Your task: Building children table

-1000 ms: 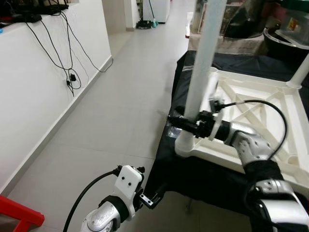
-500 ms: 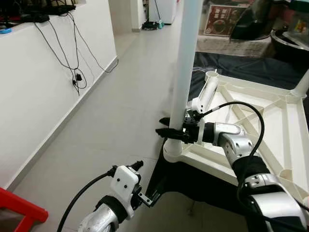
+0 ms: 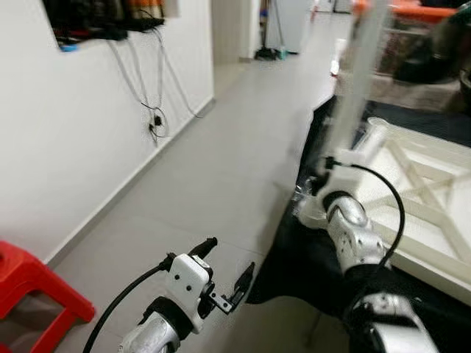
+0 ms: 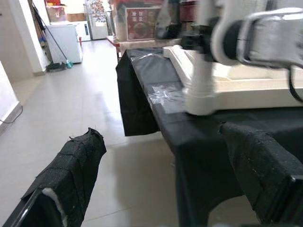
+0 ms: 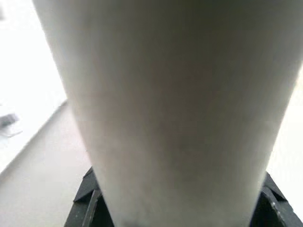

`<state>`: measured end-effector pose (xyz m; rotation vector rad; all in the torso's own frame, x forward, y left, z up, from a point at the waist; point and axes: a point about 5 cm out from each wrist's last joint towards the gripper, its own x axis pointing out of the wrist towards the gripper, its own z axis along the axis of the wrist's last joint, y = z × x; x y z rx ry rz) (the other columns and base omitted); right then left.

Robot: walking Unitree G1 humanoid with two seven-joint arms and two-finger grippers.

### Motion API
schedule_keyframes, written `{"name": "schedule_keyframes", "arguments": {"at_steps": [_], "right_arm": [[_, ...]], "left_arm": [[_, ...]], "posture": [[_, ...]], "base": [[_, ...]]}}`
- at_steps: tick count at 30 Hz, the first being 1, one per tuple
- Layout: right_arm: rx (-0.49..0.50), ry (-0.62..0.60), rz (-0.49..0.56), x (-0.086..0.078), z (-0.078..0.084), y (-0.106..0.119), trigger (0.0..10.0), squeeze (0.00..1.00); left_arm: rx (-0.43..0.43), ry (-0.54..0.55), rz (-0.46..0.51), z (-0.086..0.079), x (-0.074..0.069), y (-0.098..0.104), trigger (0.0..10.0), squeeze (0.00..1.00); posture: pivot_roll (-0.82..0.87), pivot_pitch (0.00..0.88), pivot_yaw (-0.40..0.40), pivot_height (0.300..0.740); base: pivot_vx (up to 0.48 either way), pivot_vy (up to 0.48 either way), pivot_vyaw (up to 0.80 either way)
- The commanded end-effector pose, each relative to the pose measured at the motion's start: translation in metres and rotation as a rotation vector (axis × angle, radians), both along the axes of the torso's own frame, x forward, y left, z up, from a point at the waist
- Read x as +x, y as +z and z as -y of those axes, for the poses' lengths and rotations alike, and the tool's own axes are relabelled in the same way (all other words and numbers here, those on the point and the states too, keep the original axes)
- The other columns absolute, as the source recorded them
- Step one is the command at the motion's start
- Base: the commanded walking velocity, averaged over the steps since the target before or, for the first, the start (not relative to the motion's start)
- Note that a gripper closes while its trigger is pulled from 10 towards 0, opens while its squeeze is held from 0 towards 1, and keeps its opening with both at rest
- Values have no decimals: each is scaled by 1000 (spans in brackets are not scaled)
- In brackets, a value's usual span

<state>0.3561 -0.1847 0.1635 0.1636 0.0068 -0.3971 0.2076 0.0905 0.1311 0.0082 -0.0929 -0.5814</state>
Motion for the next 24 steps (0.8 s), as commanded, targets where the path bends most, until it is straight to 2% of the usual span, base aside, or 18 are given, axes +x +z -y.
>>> {"name": "schedule_keyframes", "arguments": {"at_steps": [1, 3, 4, 6, 7, 10, 11, 13, 15, 16, 17, 18, 19, 20, 21, 22, 23, 24], "right_arm": [[117, -130, -75, -12, 6, -20, 0, 0], [141, -87, -46, -11, -13, -17, 0, 0], [141, -87, -46, -11, -13, -17, 0, 0], [112, -9, -23, -7, -29, -12, 0, 0], [120, 21, -10, -6, -35, -10, 10000, 0], [129, 39, -2, -6, -38, -8, 10000, 0], [118, 76, 26, -5, -38, -6, 10000, 1000], [83, 95, 51, -6, -36, -4, 10000, 1000], [29, 101, 79, -5, -21, -3, 10000, 1000], [29, 101, 79, -5, -21, -3, 10000, 1000], [62, 145, 91, -2, -17, -3, 10000, 0], [62, 145, 91, -2, -17, -3, 10000, 0], [102, 236, 130, 2, -12, -1, 10000, 0], [102, 236, 130, 2, -12, -1, 10000, 0], [82, 399, 171, 7, -7, 5, 10000, 0], [78, 633, 183, 13, 0, 10, 10000, 0], [78, 633, 183, 13, 0, 10, 10000, 0], [97, 702, 168, 14, 1, 10, 10000, 0]], "left_arm": [[22, -1, 2, 0, -1, -3, 10000, 0], [24, 2, 2, 0, -1, -4, 10000, 0], [24, 2, 2, 0, -1, -4, 10000, 0], [24, 3, 0, 0, -1, -4, 10000, 0], [24, 3, -1, 0, -1, -4, 10000, 0], [23, 3, -1, 0, -1, -4, 10000, 0], [23, 1, -2, 1, -1, -4, 10000, 0], [22, 1, -4, 2, -1, -4, 10000, 0], [19, 1, -7, 2, 0, -5, 10000, 0], [19, 1, -7, 2, 0, -5, 10000, 0], [19, 2, -8, 2, 0, -5, 10000, 0], [19, 2, -8, 2, 0, -5, 10000, 0], [19, 3, -10, 1, 1, -5, 10000, 0], [19, 3, -10, 1, 1, -5, 10000, 0], [21, 3, -11, 1, 1, -6, 10000, 0], [23, 3, -12, 1, 2, -6, 10000, 0], [23, 3, -12, 1, 2, -6, 10000, 0], [24, 3, -12, 1, 2, -6, 10000, 0]], "posture": [[115, 63, -26, 740], [116, 62, -28, 740], [116, 62, -28, 740], [113, 62, -27, 740], [108, 70, -32, 740], [108, 70, -32, 740], [94, 73, -40, 740], [80, 81, -35, 740], [67, 80, -33, 740], [67, 80, -33, 740], [65, 83, -32, 740], [65, 83, -32, 740], [63, 83, -28, 740], [63, 83, -28, 740], [61, 82, -24, 740], [61, 80, -23, 740], [61, 80, -23, 740], [61, 80, -23, 740]], "base": [[0, 0, 0], [0, 0, 0], [0, 0, 0], [0, 0, 0], [0, 0, 0], [0, 0, 0], [0, 0, 0], [0, 0, 0], [0, 0, 0], [0, 0, 0], [0, 0, 0], [0, 0, 0], [0, 0, 0], [0, 0, 0], [0, 0, 0], [0, 0, 0], [0, 0, 0], [0, 0, 0]]}}
